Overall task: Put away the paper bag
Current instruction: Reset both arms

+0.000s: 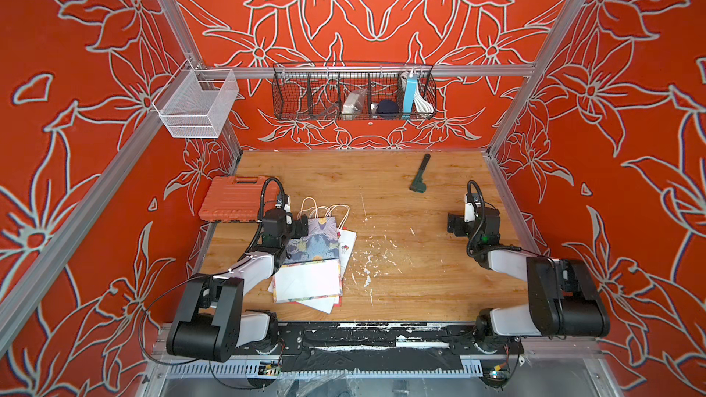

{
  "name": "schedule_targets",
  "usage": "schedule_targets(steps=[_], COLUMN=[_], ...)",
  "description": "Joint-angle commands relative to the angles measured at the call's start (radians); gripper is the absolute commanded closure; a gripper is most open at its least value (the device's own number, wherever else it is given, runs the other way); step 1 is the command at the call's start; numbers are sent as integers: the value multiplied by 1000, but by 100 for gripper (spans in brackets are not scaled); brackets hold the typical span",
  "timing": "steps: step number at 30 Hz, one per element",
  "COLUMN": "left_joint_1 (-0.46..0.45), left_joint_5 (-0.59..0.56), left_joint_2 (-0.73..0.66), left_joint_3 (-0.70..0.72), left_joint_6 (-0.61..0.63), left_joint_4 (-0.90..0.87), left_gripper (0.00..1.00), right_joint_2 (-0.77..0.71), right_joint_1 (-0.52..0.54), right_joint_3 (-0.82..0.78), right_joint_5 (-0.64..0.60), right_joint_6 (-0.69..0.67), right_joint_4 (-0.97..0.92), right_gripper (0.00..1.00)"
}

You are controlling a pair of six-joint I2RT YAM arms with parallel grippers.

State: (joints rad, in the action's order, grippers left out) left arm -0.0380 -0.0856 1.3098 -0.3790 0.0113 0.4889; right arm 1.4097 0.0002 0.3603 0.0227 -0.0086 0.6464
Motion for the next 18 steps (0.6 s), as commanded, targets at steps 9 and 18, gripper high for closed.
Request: schedule_targets(steps=[9, 18], left_joint_1=[41, 38], left_joint_5=[-102, -76], left_joint_2=[94, 105], left_joint_3=[75, 62], left_joint_6=[-56, -45], left_joint_4=[296, 281], left_gripper=[1, 1], right_joint_2=[-14, -16], right_joint_1=[23, 35], right_joint_3=[-66, -82], right_joint_5=[-197, -263], right_joint_6=[53, 60], right_joint_4=[177, 209], right_gripper=[3, 2])
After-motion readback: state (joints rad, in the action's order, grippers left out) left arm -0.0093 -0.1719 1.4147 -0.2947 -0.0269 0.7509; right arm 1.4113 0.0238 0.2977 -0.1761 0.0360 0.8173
